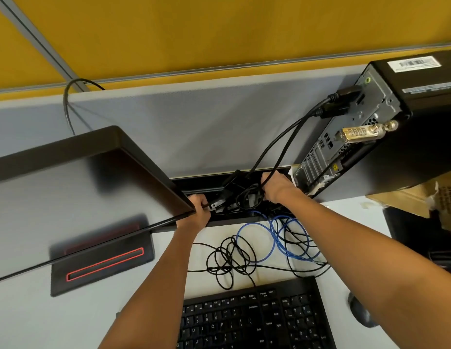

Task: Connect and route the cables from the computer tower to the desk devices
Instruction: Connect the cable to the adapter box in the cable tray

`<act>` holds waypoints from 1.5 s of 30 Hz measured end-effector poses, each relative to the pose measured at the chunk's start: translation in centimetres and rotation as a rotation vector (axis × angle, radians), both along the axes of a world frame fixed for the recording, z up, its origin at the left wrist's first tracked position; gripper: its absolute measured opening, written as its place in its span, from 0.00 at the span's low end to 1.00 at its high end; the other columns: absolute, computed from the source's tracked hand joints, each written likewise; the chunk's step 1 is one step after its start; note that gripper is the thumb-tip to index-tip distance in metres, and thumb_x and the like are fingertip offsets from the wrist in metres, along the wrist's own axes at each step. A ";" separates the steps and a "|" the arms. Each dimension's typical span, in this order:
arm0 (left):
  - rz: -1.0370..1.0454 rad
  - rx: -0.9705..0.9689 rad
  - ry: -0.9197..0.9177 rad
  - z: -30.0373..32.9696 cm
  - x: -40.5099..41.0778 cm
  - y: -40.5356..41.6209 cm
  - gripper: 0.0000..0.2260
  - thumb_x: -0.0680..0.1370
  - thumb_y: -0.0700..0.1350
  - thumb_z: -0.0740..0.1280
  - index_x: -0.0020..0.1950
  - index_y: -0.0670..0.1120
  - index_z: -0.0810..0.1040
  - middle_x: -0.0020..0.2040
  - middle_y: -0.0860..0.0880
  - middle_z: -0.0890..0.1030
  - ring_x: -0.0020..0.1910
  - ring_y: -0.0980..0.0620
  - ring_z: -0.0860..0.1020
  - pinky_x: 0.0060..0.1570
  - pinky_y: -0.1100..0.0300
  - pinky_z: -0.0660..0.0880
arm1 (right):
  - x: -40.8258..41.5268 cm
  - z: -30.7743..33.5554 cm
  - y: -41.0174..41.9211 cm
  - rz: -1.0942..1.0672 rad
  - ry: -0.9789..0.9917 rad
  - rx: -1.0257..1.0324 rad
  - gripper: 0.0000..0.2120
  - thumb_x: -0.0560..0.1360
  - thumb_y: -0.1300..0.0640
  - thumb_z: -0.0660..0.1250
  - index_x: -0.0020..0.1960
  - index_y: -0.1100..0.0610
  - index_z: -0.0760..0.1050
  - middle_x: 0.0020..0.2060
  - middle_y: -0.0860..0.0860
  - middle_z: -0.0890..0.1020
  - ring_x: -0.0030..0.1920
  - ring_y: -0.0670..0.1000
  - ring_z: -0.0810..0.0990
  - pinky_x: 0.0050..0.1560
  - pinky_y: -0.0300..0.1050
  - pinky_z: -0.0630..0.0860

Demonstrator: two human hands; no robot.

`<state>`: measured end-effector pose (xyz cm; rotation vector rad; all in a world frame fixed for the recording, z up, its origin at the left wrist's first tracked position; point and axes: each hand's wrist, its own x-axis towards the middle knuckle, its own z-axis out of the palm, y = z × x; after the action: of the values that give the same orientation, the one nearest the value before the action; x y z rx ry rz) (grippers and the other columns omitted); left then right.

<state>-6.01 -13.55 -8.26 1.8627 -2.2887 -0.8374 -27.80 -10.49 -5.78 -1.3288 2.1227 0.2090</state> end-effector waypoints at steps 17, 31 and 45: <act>0.113 0.129 0.007 -0.9 -1.0 0.2 0.06 0.77 0.39 0.63 0.44 0.47 0.78 0.41 0.52 0.75 0.47 0.53 0.74 0.48 0.61 0.71 | -0.6 1.3 0.3 -0.113 -0.045 -0.201 0.13 0.70 0.55 0.76 0.54 0.55 0.81 0.44 0.53 0.80 0.52 0.57 0.81 0.46 0.43 0.72; 0.100 0.273 0.134 0.6 0.4 1.0 0.19 0.75 0.50 0.70 0.63 0.44 0.73 0.57 0.48 0.74 0.56 0.49 0.76 0.55 0.62 0.72 | 0.2 1.9 4.1 0.028 -0.006 -0.155 0.15 0.78 0.53 0.65 0.62 0.59 0.75 0.55 0.60 0.78 0.54 0.61 0.79 0.54 0.53 0.78; 0.039 0.000 0.051 5.7 -3.1 12.0 0.39 0.72 0.39 0.70 0.76 0.36 0.52 0.75 0.39 0.54 0.69 0.40 0.66 0.68 0.53 0.66 | 0.8 2.6 17.4 0.181 -0.155 -0.078 0.12 0.76 0.53 0.67 0.36 0.49 0.69 0.35 0.48 0.74 0.42 0.54 0.74 0.41 0.45 0.68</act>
<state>-9.15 -1.60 -2.61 1.8578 -2.2146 -0.8700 -26.95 6.95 -3.20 -1.5329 1.9001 0.0937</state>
